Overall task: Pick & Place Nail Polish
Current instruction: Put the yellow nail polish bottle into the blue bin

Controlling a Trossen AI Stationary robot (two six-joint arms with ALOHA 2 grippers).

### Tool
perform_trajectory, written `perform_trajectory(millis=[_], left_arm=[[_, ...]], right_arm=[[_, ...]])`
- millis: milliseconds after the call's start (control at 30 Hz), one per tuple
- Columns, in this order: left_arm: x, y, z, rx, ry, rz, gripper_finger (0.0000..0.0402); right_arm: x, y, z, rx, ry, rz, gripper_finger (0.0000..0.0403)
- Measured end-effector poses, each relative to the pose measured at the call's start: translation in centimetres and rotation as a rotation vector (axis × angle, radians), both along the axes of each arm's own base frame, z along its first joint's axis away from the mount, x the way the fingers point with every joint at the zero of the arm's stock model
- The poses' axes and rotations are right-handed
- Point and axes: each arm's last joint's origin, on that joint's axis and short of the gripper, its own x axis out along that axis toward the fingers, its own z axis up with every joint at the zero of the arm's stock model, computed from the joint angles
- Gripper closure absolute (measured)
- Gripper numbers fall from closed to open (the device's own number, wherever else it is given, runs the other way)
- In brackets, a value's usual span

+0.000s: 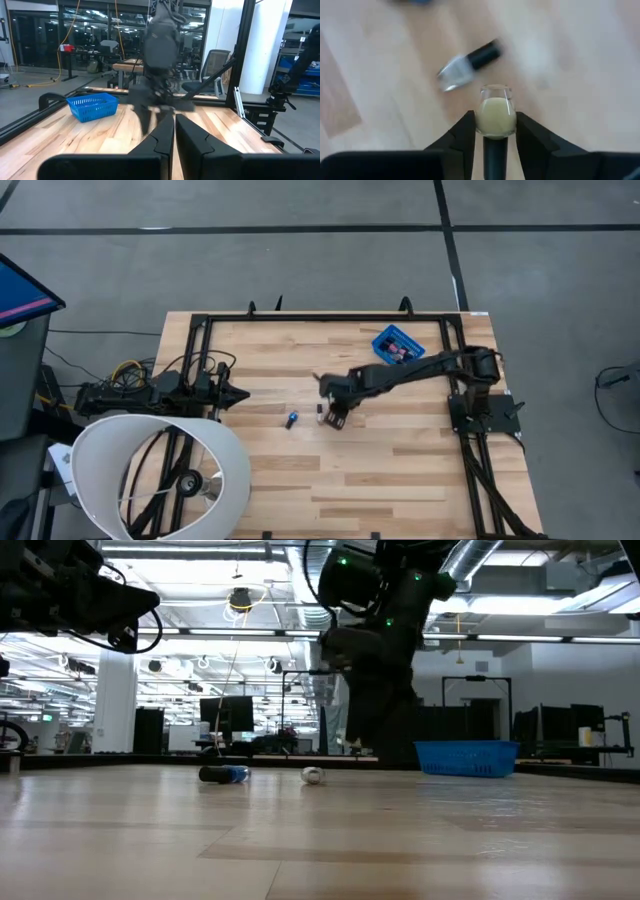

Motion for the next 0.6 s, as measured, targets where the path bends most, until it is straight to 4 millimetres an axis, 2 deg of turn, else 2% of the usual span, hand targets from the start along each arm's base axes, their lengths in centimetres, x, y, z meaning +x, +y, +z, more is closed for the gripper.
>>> perform_trajectory(millis=[167,267,400,500,600], left_arm=[[0.0,0.0,0.0,0.000,0.000,0.000,0.0390],[0.0,0.0,0.0,0.000,0.000,0.000,0.0390],[0.0,0.0,0.0,0.000,-0.001,0.000,0.0390],[0.0,0.0,0.0,0.000,0.000,0.000,0.0390],[0.0,0.0,0.0,0.000,0.000,0.000,0.0390]], right_arm=[[-1.6,-3.3,3.6,-0.041,-0.042,-0.059,0.0285],[-3.4,-5.9,5.8,-0.107,-0.041,-0.122,0.0276],[-6.5,-9.7,8.7,-0.186,-0.036,-0.219,0.0289],[-8.9,-12.4,10.1,-0.231,-0.014,-0.295,0.0298],[-10.9,-15.0,10.7,-0.259,0.017,-0.372,0.0292]])
